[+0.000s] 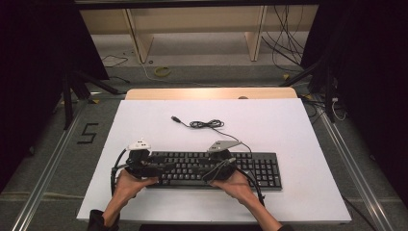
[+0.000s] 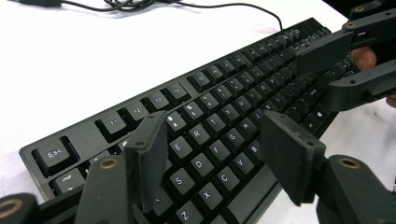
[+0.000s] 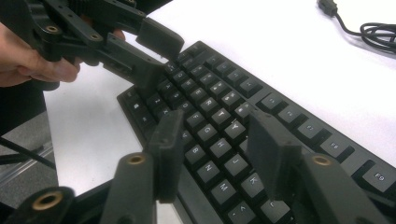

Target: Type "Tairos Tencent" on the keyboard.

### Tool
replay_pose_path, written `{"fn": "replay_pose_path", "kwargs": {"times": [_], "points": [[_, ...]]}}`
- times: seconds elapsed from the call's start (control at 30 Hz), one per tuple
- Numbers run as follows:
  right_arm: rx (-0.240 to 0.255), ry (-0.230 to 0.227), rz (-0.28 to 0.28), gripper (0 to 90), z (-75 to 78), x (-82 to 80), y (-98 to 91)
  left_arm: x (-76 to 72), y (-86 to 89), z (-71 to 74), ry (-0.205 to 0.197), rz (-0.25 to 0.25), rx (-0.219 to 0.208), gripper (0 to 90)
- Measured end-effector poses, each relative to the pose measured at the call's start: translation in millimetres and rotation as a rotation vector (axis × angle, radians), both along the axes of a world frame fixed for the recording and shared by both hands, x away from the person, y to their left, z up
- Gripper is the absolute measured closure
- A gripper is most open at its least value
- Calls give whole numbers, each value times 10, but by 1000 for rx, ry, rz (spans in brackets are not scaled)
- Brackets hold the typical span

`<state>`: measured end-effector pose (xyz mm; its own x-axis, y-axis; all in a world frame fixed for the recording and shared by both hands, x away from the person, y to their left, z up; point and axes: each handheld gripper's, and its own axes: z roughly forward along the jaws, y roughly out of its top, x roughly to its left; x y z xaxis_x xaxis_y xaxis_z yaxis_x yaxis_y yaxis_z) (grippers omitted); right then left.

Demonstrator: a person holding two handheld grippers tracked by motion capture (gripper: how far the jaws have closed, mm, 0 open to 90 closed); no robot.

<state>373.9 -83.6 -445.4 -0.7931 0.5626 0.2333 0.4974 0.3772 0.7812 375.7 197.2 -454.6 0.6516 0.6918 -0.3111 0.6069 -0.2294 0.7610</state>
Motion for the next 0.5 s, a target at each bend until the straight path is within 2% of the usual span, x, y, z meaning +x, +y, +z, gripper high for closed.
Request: {"fn": "replay_pose_path", "kwargs": {"times": [0.5], "points": [[-16,7,12,695,-2,29,54,-62,5,7,-15,-8,-34,378]]}}
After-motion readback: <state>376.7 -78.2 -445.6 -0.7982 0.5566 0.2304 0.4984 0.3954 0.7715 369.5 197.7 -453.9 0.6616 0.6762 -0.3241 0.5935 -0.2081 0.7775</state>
